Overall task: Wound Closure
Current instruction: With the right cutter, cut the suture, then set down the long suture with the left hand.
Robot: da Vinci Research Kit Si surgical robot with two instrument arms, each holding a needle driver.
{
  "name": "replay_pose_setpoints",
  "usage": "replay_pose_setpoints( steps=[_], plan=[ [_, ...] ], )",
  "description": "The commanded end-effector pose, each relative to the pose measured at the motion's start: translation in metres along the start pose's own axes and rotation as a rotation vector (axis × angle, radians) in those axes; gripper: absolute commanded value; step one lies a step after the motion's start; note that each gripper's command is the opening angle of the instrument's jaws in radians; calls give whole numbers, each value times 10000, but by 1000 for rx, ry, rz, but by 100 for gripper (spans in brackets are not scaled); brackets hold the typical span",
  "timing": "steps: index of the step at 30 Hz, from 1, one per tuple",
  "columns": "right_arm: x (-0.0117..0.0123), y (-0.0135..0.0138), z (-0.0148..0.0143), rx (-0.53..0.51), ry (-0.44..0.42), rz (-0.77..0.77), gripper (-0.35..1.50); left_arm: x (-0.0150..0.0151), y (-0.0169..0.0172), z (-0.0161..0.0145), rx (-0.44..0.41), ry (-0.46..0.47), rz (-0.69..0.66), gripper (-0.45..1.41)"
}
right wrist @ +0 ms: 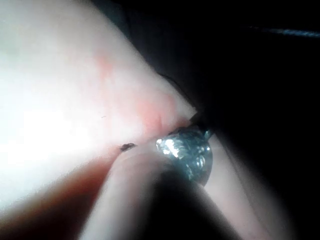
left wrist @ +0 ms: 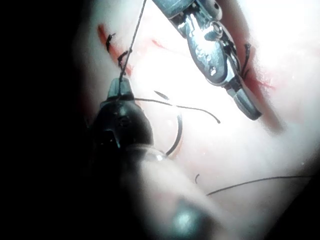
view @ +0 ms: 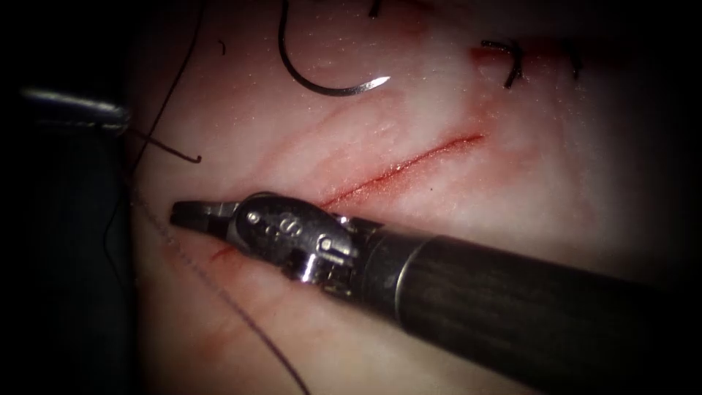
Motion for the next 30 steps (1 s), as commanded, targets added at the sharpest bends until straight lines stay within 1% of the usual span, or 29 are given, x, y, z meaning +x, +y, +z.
replay_pose_setpoints(
  steps=[1, 2, 3, 4, 7, 10, 11, 13, 15, 16, 17, 19, 20, 22, 26, 30],
  plan=[
    [6, 3, 1, -4, 12, 1, -6, -1, -6, 4, 5, 0, 4, -35],
    [9, 4, -5, -35, 22, 5, 61, 1, -5, 3, 5, 0, 4, -35],
    [11, 5, -9, -61, 24, 9, 106, 2, -5, 3, 5, 0, 4, -35],
    [13, 7, -15, -105, 19, 15, 131, 4, -4, 2, 5, 0, 10, -35],
    [17, 15, -35, -118, 21, 28, 136, 10, -3, 0, 5, -1, 9, -35],
    [18, 29, -65, -120, 27, 32, 130, 21, 4, -2, 7, -2, 12, -35],
    [18, 34, -76, -123, 29, 30, 125, 27, 6, -3, 17, -2, 12, -35],
    [16, 49, -103, -165, 20, 20, 125, 36, 7, 1, 56, 7, 8, -35],
    [12, 68, -130, -216, 20, 21, 123, 49, 4, 12, 102, 21, 2, -35],
    [9, 87, -154, -257, 13, 15, 123, 63, 0, 30, 145, 28, 2, -35],
    [7, 100, -170, -287, 4, 14, 121, 68, -3, 38, 164, 33, 7, -35],
    [2, 118, -192, -323, 2, 24, 121, 79, -7, 56, 190, 48, 7, -35],
    [-3, 137, -217, -359, 2, 32, 121, 91, -9, 77, 204, 75, 15, -35],
    [-10, 152, -241, -393, -4, 36, 121, 101, -8, 97, 211, 103, 27, -35],
    [-20, 173, -276, -443, -10, 44, 120, 114, 3, 138, 217, 133, 52, -35],
    [-28, 184, -296, -483, -18, 49, 120, 123, 19, 183, 214, 179, 50, -35]
  ],
)
